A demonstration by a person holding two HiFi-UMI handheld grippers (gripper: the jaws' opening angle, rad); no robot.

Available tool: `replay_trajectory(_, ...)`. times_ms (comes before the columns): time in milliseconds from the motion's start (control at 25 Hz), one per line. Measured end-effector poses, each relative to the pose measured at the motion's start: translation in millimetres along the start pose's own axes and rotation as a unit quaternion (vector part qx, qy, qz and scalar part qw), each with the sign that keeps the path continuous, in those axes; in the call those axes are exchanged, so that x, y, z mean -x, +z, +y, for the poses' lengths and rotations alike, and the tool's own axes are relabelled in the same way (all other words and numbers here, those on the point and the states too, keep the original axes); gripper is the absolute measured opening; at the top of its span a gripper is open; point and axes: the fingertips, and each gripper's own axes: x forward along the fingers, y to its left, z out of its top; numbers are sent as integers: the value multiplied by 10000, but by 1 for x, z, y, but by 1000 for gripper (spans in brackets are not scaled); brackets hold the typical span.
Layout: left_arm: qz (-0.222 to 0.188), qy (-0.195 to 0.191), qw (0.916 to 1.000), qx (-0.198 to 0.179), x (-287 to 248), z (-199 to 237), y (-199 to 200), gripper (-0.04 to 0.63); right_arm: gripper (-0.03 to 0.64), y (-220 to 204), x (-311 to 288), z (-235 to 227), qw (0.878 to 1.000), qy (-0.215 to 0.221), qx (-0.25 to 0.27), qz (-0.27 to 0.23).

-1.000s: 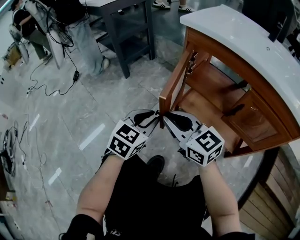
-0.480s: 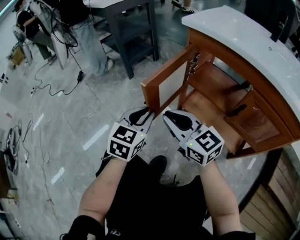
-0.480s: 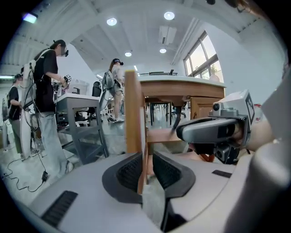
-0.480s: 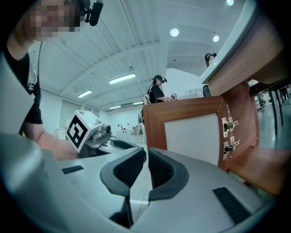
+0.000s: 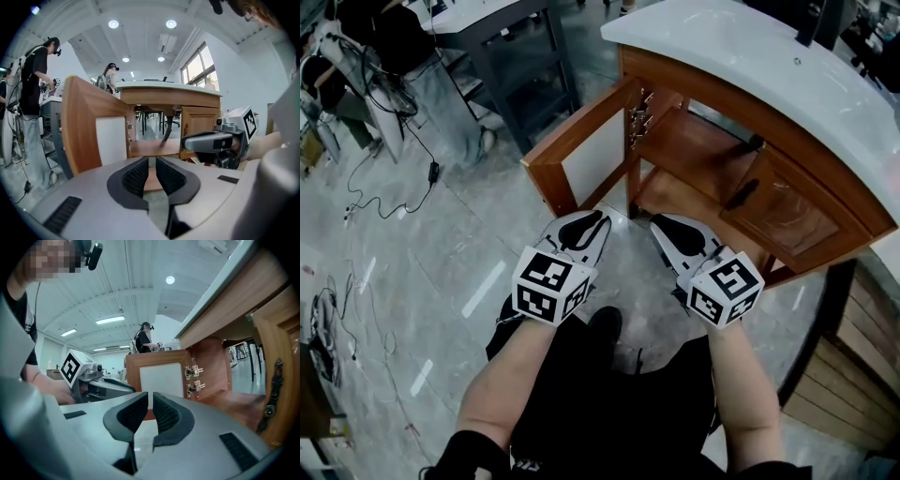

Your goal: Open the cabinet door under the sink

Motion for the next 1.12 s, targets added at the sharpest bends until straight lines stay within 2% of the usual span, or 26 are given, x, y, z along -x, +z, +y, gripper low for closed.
replay_trajectory(120, -35, -312, 9995, -103, -21, -22, 9, 60, 48, -5, 21, -15, 9995, -330, 18, 10)
replay_trajectory(280, -109, -885, 9956, -304, -55, -56, 26, 54, 48, -10, 56, -40, 9949, -1010, -71, 0)
replay_trajectory(640, -258, -1862, 9811, -450, -124, -120, 51, 43, 49, -19, 126, -95, 9731, -2294, -223, 5)
replay_trajectory(880, -262, -2121, 9742, -728, -163, -132, 53, 43, 91, -23, 139, -127, 9589, -2819, -331, 6)
replay_trajectory(1120, -299, -2339, 9690, -742, -190, -124, 52, 43, 129, -24, 118, -156, 9449, -3251, -388, -31)
